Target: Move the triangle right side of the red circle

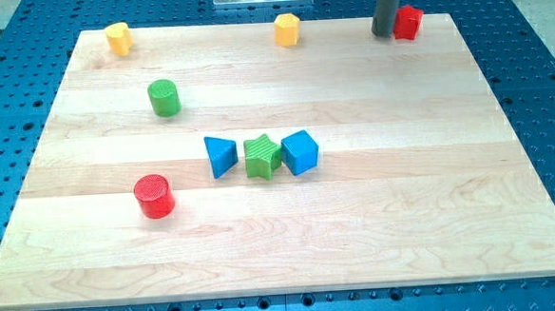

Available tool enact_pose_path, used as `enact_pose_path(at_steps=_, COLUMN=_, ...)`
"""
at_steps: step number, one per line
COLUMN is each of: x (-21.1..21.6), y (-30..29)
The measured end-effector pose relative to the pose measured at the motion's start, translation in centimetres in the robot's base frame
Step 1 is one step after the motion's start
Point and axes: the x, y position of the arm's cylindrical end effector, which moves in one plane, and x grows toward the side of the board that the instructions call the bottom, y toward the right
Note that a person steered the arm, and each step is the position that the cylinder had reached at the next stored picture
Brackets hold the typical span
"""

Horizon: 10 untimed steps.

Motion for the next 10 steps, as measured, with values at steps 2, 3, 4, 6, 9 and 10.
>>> enact_pose_path(at_steps=2, x=0.8, y=-1.4)
enact_pose_path(at_steps=3, x=3.5, y=-6.3)
enact_pose_path(at_steps=4, x=6.0, y=-9.8)
enact_pose_path(at_steps=6, x=7.7, y=-12.5)
enact_pose_path(at_steps=9, x=21.8, y=-23.4)
enact_pose_path(at_steps=10, x=23.8, y=-22.1)
